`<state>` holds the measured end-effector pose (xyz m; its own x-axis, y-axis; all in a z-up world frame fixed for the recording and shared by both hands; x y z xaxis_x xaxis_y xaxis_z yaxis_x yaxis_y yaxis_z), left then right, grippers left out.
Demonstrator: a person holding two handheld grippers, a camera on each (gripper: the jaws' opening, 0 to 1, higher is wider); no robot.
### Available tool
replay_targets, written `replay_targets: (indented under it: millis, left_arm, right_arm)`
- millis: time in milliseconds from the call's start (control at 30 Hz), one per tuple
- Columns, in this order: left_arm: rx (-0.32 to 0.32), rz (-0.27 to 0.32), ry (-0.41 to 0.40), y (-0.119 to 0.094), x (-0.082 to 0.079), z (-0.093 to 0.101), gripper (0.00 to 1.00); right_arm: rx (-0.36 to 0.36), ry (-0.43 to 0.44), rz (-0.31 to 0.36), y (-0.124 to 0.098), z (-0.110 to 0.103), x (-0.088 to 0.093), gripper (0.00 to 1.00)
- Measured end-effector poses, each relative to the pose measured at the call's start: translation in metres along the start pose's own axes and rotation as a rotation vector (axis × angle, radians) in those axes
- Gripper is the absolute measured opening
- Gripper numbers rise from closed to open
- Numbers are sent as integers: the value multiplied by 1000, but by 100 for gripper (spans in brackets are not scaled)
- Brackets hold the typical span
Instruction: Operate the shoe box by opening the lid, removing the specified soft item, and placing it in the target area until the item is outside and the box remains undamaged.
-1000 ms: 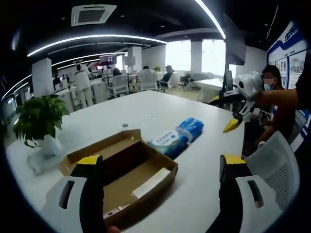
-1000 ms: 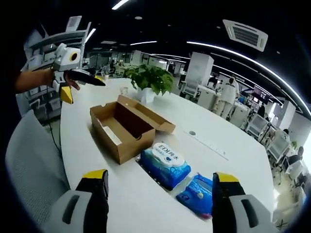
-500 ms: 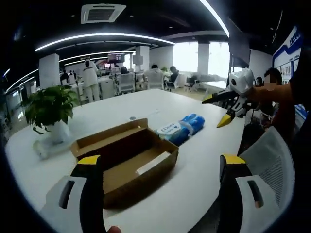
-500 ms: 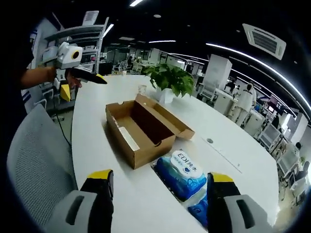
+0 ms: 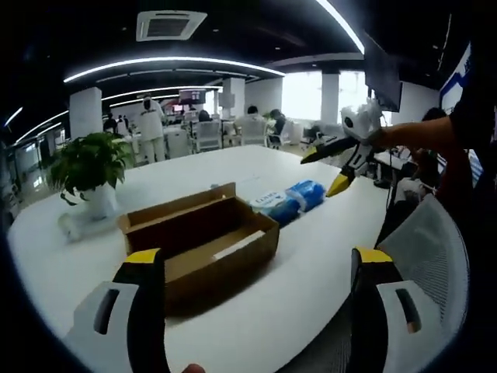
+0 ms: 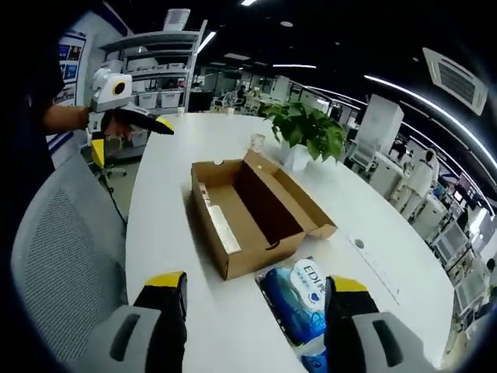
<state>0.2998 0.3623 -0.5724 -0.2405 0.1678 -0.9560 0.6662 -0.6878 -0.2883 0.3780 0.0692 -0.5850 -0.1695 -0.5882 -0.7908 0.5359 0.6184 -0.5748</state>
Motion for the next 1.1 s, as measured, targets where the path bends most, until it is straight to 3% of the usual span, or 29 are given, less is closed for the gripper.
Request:
replay_targets:
  millis: [367, 833, 1100]
  left_arm:
    - [-22, -15, 23, -10, 25, 12, 99]
    - [-36, -15, 28, -8, 50, 28, 98]
    - [-42, -14, 34, -9, 46, 31, 97]
  right_arm:
    - [-68, -52, -5, 25, 9, -10, 64]
    - [-137, -124, -24, 49, 11, -21, 61]
    - [-171, -158, -54, 61, 11, -21, 60]
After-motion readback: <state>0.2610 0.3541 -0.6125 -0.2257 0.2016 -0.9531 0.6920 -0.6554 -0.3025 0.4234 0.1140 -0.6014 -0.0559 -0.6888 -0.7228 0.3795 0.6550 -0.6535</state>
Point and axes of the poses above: the point that each gripper's makers call its tool centre point, and the gripper's own axes: y roughly forward along the fingers, z roughly to its right, x roughly out of its underside, the point moved 6 cm from there along -y, roughly backward along the fingers, and after that the axes turned 3 degrees about z, right-handed, at the moved point
